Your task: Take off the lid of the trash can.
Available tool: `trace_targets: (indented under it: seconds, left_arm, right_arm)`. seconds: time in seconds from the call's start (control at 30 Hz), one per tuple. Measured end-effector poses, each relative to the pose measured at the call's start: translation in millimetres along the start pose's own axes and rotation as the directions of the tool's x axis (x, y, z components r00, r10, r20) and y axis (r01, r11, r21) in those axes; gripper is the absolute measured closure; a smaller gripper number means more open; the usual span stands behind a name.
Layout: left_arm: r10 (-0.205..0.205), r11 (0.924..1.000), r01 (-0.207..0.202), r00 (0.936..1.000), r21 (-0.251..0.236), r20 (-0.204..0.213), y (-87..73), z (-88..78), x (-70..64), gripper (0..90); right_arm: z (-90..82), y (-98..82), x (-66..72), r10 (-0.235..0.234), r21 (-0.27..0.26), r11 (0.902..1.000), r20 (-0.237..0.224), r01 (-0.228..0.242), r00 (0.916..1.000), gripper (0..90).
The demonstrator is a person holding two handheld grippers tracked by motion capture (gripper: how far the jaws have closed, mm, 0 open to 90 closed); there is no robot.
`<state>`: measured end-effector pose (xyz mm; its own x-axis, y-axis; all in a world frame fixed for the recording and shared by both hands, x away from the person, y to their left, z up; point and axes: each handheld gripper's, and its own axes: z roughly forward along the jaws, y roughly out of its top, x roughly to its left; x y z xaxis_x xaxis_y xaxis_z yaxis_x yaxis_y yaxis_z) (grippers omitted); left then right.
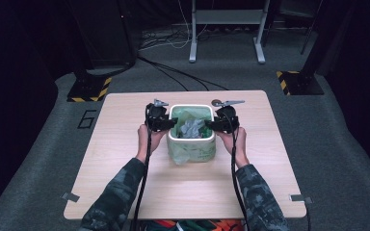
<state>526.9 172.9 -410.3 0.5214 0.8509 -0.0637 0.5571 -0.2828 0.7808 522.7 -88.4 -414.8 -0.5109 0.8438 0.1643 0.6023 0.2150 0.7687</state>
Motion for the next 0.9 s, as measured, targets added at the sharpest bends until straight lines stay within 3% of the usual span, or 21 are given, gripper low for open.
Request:
trace_targets:
  seconds: [0.47, 0.9]
  left_arm:
    - [-0.022, 0.9997, 0.022, 0.9993, 0.01, 0.029, 2.1, -6.4, 2.3, 57.9]
    - [-0.014, 0.9998, 0.014, 0.9998, -0.015, 0.013, 11.0, -18.7, -0.1, 57.2]
  right_arm:
    - [-9.1, 8.5, 5.0, 0.007, 0.009, 0.9999, 0.004, -0.007, 1.0, 57.8]
    - [-17.1, 18.3, 14.3, -0.025, -0.007, 0.9996, 0.051, 0.026, 0.9984, 60.0]
